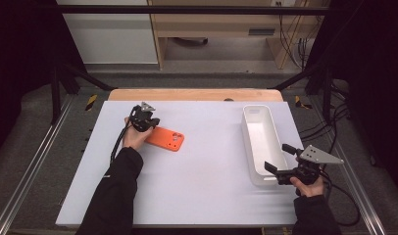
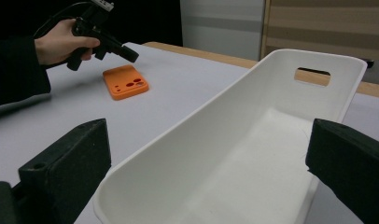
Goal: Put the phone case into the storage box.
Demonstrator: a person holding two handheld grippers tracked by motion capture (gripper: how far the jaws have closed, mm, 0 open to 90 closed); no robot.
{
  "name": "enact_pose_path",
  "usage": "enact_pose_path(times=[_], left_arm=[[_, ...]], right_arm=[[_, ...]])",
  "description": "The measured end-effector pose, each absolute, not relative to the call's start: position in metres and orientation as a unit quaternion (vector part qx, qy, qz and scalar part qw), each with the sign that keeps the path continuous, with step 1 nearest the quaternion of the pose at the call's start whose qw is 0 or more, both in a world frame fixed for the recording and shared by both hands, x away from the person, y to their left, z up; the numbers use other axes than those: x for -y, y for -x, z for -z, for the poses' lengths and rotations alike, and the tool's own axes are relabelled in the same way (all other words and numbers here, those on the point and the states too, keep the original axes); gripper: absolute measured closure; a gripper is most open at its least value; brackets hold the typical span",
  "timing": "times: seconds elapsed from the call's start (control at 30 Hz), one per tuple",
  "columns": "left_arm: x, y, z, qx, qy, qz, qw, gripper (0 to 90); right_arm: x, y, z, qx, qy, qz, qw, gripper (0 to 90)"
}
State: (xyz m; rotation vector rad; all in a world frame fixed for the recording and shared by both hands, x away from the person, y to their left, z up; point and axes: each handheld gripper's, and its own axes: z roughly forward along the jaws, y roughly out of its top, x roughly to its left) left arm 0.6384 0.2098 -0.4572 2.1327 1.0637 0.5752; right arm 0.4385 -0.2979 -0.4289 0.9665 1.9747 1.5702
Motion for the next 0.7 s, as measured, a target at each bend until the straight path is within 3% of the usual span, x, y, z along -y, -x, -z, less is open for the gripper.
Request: enact_pose_path(times=[0.7], left_arm=[[-0.214,-0.647,0.470,-0.430,-0.813,-0.219,0.326,89.3]], right_arm=[[0.297,-0.439,0.430,-0.717,-0.349,-0.562,0.217,0.5]])
